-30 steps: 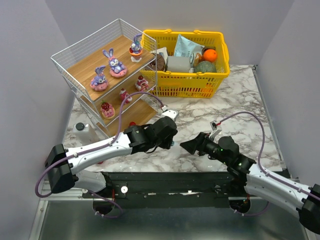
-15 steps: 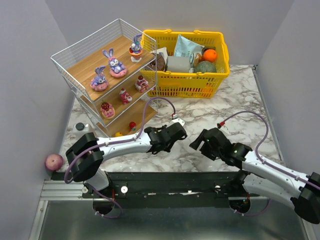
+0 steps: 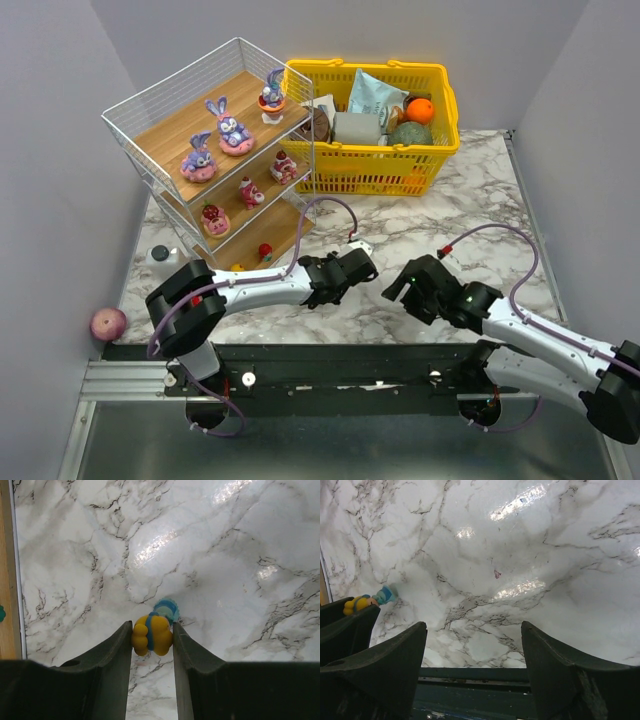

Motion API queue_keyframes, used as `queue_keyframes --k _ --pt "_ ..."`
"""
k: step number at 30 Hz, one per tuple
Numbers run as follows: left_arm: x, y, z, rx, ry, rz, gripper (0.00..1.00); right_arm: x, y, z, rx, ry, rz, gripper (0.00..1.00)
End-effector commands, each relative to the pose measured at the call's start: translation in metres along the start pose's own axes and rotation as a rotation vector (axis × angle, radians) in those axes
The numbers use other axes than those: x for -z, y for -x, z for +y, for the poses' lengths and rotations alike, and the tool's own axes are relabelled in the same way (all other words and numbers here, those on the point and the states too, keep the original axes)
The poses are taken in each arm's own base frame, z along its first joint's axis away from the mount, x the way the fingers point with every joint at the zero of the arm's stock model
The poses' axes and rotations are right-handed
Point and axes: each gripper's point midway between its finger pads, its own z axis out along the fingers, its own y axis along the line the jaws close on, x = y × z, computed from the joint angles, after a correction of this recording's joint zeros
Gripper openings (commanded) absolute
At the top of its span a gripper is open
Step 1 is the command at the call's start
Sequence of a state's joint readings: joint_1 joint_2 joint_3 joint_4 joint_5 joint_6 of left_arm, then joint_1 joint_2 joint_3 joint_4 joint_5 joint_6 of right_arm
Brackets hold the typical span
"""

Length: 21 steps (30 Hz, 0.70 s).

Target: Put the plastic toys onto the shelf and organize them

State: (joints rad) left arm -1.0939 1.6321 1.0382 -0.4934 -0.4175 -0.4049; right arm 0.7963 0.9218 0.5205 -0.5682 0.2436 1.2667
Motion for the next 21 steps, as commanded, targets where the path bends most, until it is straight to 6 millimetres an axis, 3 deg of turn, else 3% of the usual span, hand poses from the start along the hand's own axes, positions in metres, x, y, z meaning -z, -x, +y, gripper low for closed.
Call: queue_keyframes --k 1,5,11,17,21 --pt "-0.008 0.0 0.01 -0.044 0.065 -0.001 0.35 -0.001 0.002 -0.011 -0.033 -0.033 -0.021 0.83" --pt "-0.01 -0.003 0.015 -0.06 0.092 0.011 0.4 -0.001 0.0 -0.013 -0.047 -0.033 -0.017 0.83" --pt "-0.009 0.001 0.02 -0.09 0.123 0.009 0.35 -0.001 0.001 -0.014 -0.06 -0.034 -0.021 0.83" --pt "-0.012 0.018 0.042 -0.137 0.186 0.0 0.32 -0.003 0.0 -0.018 -0.066 -0.042 -0.027 0.83" --pt "-0.02 0.039 0.074 -0.083 0.205 0.002 0.32 -0.005 -0.001 -0.021 -0.07 -0.051 -0.024 0.83"
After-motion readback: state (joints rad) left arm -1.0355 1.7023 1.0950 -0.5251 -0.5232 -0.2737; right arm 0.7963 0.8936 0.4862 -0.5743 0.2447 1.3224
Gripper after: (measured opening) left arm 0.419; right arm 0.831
